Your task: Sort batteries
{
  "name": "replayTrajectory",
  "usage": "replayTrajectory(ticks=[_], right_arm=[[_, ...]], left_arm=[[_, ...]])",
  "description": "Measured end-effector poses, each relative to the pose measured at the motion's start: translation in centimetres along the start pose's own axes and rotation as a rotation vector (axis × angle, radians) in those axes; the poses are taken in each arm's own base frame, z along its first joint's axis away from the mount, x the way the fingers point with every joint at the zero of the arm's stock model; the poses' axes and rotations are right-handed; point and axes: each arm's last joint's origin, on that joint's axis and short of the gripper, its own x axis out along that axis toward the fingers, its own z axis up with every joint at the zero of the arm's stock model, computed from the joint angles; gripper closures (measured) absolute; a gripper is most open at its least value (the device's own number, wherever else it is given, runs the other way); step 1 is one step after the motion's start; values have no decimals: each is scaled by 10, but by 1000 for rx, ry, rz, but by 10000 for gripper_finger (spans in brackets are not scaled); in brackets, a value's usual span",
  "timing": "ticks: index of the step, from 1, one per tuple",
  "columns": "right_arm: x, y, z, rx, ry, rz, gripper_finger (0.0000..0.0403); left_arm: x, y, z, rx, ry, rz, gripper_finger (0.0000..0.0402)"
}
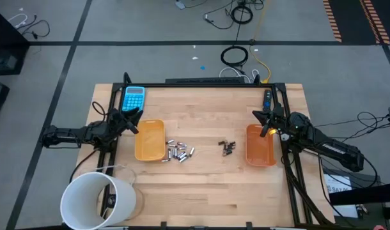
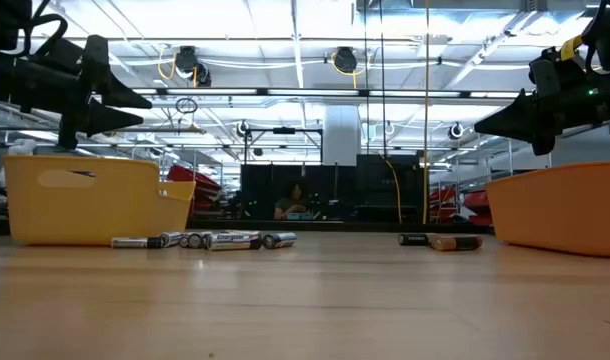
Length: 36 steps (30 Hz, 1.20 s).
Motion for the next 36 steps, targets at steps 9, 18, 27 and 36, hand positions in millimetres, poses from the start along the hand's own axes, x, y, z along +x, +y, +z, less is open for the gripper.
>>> replayTrajectory(ticks=[9,18,27,36], right_arm=[[0,0,0,0,0,0,403],[0,0,0,0,-1,0,403],[0,0,0,0,-1,0,403],[-1,2,12,-84,-120,18,403]], left_arm=[[0,0,0,0,0,0,217],[0,0,0,0,0,0,217],[0,0,0,0,0,0,217],[0,0,0,0,0,0,217]])
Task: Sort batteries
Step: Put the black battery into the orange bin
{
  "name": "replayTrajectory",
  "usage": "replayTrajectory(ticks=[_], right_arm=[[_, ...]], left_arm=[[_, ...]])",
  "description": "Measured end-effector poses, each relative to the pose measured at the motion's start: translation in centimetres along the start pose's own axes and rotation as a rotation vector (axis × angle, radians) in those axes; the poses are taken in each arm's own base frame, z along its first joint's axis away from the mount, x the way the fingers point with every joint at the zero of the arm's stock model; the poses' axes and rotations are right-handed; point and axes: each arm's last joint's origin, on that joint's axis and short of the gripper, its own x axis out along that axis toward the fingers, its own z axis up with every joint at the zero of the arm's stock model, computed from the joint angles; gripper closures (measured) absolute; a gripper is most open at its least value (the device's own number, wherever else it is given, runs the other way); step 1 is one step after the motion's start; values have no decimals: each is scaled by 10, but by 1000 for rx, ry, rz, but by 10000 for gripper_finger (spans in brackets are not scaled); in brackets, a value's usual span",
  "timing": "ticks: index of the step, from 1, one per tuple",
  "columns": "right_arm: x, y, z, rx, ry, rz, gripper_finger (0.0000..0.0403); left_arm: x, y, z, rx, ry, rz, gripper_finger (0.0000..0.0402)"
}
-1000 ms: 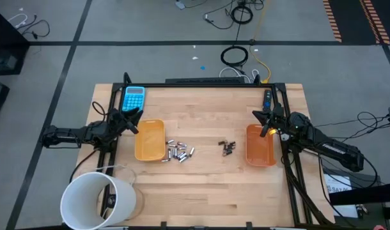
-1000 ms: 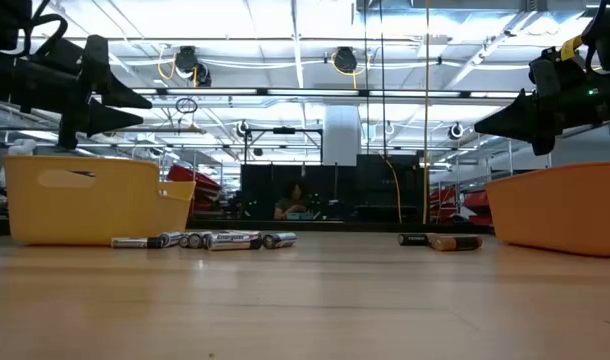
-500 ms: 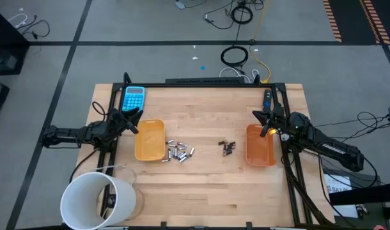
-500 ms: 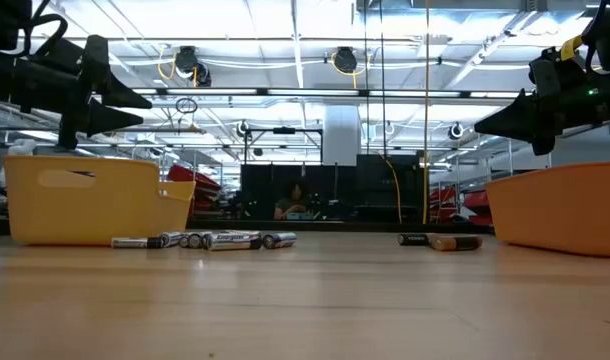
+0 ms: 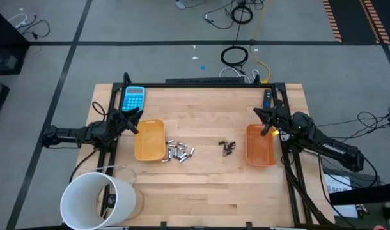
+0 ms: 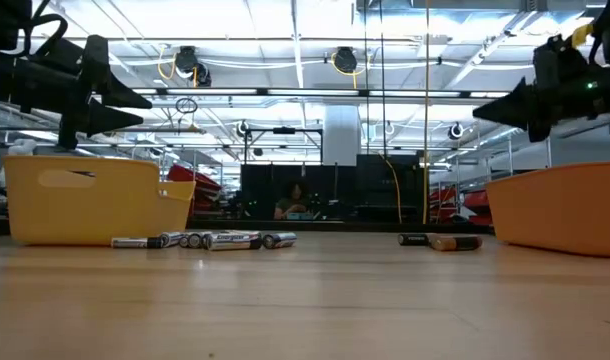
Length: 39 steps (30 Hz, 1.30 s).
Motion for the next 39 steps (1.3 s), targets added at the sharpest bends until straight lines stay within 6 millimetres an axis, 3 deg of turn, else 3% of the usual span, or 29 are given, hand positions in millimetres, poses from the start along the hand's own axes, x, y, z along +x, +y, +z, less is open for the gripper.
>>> replayTrajectory(ticks=[5,10,16,24,30,36,39], right_arm=[[-1,1,12,93,-126,18,403],[-1,1,12,146,-122,20,403],[0,3,8,206,-63,96,403],[0,3,5,237,-34,89,403],[0,4,8,258,-66,104,403],[0,4,13,342,-104,118,403],[0,4,13,409,-98,130,403]], left_arm=[[0,0,0,0,0,0,217],[0,0,0,1,0,0,217],[1,0,3,271,-33,19,217],[1,-1,5,184,-43,17,217],[1,-1,4,264,-40,15,217],[0,-9,4,112,30,-253,217],[-2,-15,15,78,25,-305,217]])
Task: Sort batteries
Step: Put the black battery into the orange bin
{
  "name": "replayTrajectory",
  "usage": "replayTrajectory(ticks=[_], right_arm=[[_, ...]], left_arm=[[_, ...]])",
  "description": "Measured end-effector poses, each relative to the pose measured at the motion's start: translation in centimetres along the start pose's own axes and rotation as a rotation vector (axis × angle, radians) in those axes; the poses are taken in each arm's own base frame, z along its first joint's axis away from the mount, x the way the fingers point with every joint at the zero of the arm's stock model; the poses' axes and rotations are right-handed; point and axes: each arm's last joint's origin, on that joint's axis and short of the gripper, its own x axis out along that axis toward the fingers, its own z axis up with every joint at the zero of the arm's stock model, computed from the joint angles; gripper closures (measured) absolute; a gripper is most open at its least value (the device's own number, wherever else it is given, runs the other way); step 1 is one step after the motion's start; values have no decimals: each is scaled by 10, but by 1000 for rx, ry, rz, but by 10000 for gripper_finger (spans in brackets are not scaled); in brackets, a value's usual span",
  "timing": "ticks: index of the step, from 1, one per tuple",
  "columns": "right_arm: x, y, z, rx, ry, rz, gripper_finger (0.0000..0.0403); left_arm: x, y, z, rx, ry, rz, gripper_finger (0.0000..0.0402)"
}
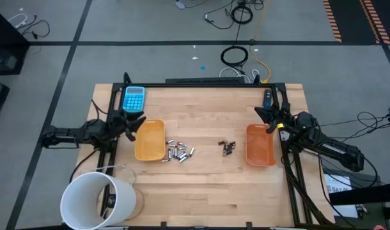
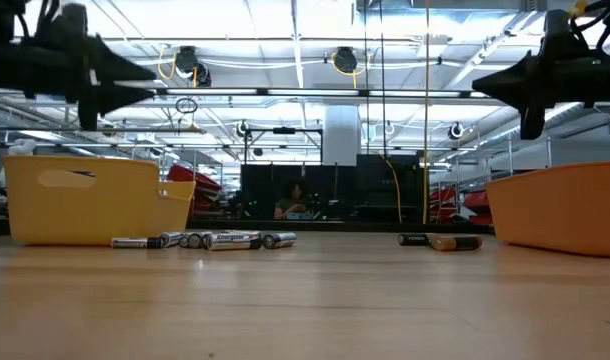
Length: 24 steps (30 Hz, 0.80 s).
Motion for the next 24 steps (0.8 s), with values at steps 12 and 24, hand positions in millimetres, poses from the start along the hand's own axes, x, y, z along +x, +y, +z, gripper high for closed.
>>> replayTrajectory(ticks=[12,24], right_arm=[[0,1,2,63,-11,22,403],[0,1,1,77,-1,21,403]], left_arm=[[37,-41,35,170,288,-16,218],[84,-73,35,321,342,-10,218]])
